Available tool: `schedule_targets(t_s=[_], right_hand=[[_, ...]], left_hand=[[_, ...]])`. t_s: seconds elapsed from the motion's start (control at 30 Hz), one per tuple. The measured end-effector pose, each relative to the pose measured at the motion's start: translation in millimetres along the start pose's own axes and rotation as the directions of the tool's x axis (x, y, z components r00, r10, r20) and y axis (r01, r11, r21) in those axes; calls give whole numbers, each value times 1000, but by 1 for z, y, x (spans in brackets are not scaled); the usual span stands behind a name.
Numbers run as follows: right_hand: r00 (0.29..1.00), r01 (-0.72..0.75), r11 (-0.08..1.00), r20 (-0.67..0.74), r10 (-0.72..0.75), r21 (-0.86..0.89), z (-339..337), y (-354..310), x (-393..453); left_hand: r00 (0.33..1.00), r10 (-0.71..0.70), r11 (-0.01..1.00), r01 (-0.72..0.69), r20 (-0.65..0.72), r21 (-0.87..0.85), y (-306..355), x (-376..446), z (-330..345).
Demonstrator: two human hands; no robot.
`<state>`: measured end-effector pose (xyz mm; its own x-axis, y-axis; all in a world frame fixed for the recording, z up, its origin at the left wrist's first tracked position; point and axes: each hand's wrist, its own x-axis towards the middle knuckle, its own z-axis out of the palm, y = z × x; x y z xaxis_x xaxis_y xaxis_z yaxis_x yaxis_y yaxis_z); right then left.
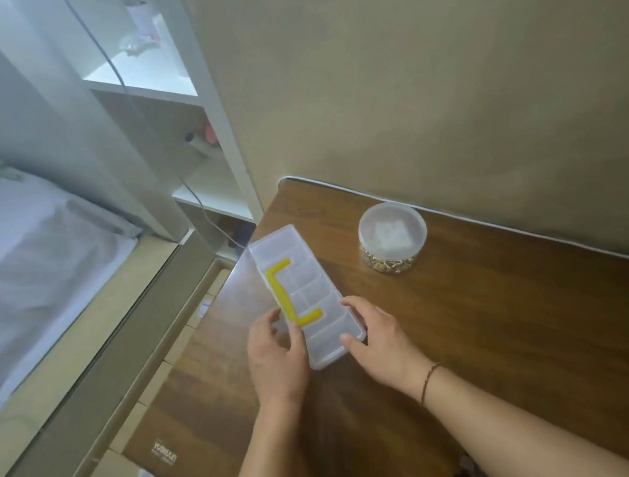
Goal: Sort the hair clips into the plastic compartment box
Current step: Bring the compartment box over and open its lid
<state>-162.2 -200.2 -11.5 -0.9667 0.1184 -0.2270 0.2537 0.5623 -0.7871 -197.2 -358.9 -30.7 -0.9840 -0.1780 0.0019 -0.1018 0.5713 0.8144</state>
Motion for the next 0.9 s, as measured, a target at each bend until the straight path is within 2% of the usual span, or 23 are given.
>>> schedule_targets(t_s=[0.07,0.17,0.27,0.33,0.4,0.43,0.47,0.5,0.57,0.63,0.77,0.8,0.83,0.9], right_hand=[[999,-3,999,-37,4,37,2,6,-5],[996,-47,997,-79,52,67,-14,23,-18],[990,-91,995,-100,95,45,-52,50,-39],[983,-103,995,-157,99,-18,-82,70,-55],[975,-115,990,-198,97,-81,-112,89,-71],[975,-119,987,-202,96,-105,-127,99,-78],[974,-134,983,-198,108,-124,-140,109,-86],[972,-159,978,-192,132,-132,-153,118,-93],[960,-211,970,-210,183,-118,-172,135,-104],[928,-257,962,-302,220,-88,-183,149,-112],[816,-335,942,-503,286,-7,-186,162,-123],[795,-353,935,-528,299,-2,-184,162,-127],[789,-357,934,-544,286,-25,-181,161,-131],[830,-317,937,-521,197,-150,-171,153,-141]], left_hand=[[999,-28,998,30,31,-56,7,-4,-1],[996,29,995,-20,88,-99,11,-24,4],[960,127,985,-93,248,-145,9,-66,22],[876,276,961,-245,396,-129,9,-93,40],[738,418,896,-433,530,-103,18,-114,57],[686,467,860,-500,558,-104,21,-119,65],[670,490,844,-524,558,-112,26,-121,72],[688,481,855,-504,543,-118,31,-122,78],[772,403,910,-395,491,-125,40,-118,88],[820,351,936,-327,452,-132,50,-111,98],[911,215,976,-187,352,-113,62,-82,112],[911,167,984,-132,376,-119,61,-71,113],[881,144,986,-90,450,-140,61,-60,114],[759,187,981,-111,624,-160,63,-44,118]])
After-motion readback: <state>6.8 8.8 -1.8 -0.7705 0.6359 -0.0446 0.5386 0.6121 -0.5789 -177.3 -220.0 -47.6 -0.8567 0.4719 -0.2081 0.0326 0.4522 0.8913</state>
